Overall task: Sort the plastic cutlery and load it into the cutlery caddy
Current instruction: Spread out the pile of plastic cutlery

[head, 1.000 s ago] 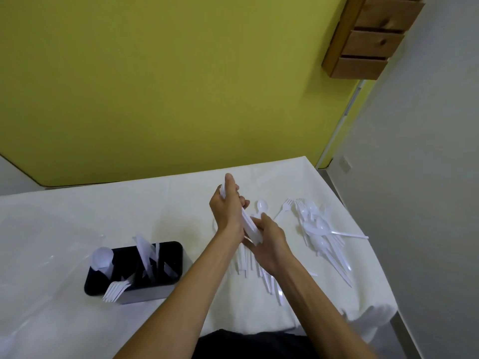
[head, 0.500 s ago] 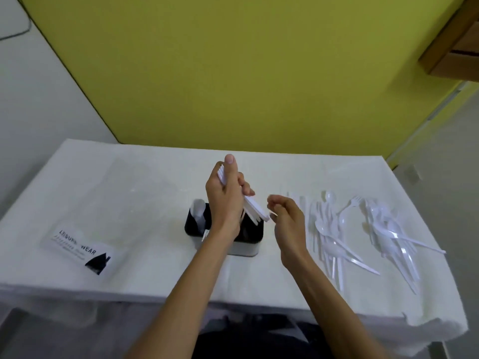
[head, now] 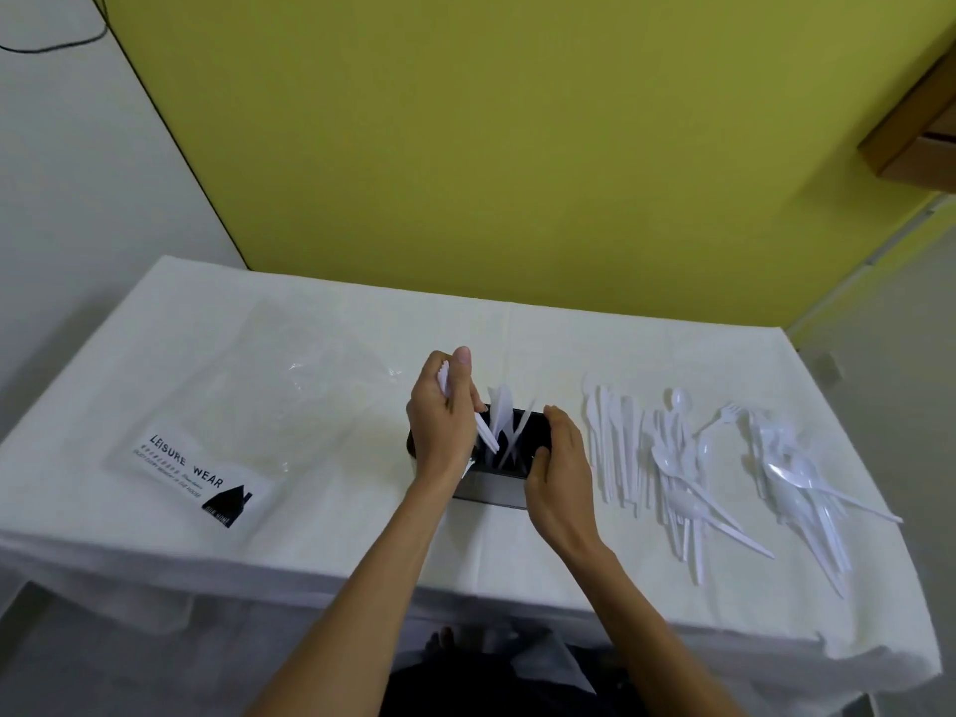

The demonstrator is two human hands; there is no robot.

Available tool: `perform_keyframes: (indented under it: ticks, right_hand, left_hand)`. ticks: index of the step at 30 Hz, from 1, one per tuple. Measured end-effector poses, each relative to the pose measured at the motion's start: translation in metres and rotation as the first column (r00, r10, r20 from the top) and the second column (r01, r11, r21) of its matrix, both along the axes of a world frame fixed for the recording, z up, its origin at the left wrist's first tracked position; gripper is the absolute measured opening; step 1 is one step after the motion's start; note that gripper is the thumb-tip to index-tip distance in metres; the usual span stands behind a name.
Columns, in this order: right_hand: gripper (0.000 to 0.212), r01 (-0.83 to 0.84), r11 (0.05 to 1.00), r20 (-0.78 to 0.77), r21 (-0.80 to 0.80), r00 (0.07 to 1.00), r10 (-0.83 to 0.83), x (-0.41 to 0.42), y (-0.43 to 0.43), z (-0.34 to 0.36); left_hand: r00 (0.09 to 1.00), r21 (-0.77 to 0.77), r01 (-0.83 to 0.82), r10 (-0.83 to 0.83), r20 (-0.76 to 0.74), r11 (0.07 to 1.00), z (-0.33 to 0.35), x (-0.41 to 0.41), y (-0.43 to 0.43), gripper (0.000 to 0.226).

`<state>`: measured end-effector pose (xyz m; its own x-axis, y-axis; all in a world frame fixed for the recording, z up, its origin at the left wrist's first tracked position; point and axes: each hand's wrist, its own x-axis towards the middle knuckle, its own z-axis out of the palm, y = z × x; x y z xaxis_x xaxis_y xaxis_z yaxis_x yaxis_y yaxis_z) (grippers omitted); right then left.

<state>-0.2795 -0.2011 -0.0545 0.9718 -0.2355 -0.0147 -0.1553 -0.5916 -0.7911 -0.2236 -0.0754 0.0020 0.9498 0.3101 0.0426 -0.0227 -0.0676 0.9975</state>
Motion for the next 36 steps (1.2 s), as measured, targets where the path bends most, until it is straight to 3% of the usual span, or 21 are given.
perform_keyframes:
  ticks: [8, 11, 15, 17, 22, 31, 36]
  right_hand:
    - [0.051, -0.009, 1.0, -0.015, -0.021, 1.0, 0.009, 0.001, -0.001, 0.0]
    - [0.052, -0.005, 1.0, -0.009, -0.016, 1.0, 0.005, 0.002, -0.002, -0.001]
    - [0.052, -0.015, 1.0, 0.001, -0.014, 1.0, 0.015, 0.001, -0.004, 0.0]
    - [0.052, -0.018, 1.0, 0.003, -0.023, 1.0, 0.018, 0.001, -0.005, 0.0]
    - [0.052, -0.02, 1.0, 0.004, -0.007, 1.0, 0.02, 0.002, -0.006, -0.001]
    - [0.052, -0.043, 0.999, -0.002, 0.0, 0.999, 0.043, 0.004, -0.009, -0.003]
    - [0.052, -0.061, 0.998, -0.009, -0.012, 0.998, 0.061, 0.004, -0.012, -0.002]
  left_hand:
    - [0.988, -0.105, -0.136, 0.142, 0.053, 0.985, 0.013, 0.011, 0.011, 0.039]
    - [0.997, -0.008, -0.078, 0.077, -0.022, 0.997, -0.002, 0.006, 0.003, 0.035]
    - [0.99, 0.127, 0.101, -0.086, -0.114, 0.987, -0.02, 0.001, -0.004, 0.011]
    - [0.977, 0.216, 0.19, -0.162, -0.142, 0.958, -0.019, 0.002, 0.0, 0.018]
    - [0.931, 0.273, 0.358, -0.317, -0.183, 0.893, -0.015, -0.004, 0.017, 0.045]
    - [0.885, 0.405, 0.466, -0.409, -0.223, 0.787, -0.006, -0.036, 0.054, 0.074]
    - [0.88, 0.597, 0.472, -0.38, -0.284, 0.649, -0.02, -0.06, 0.07, 0.092]
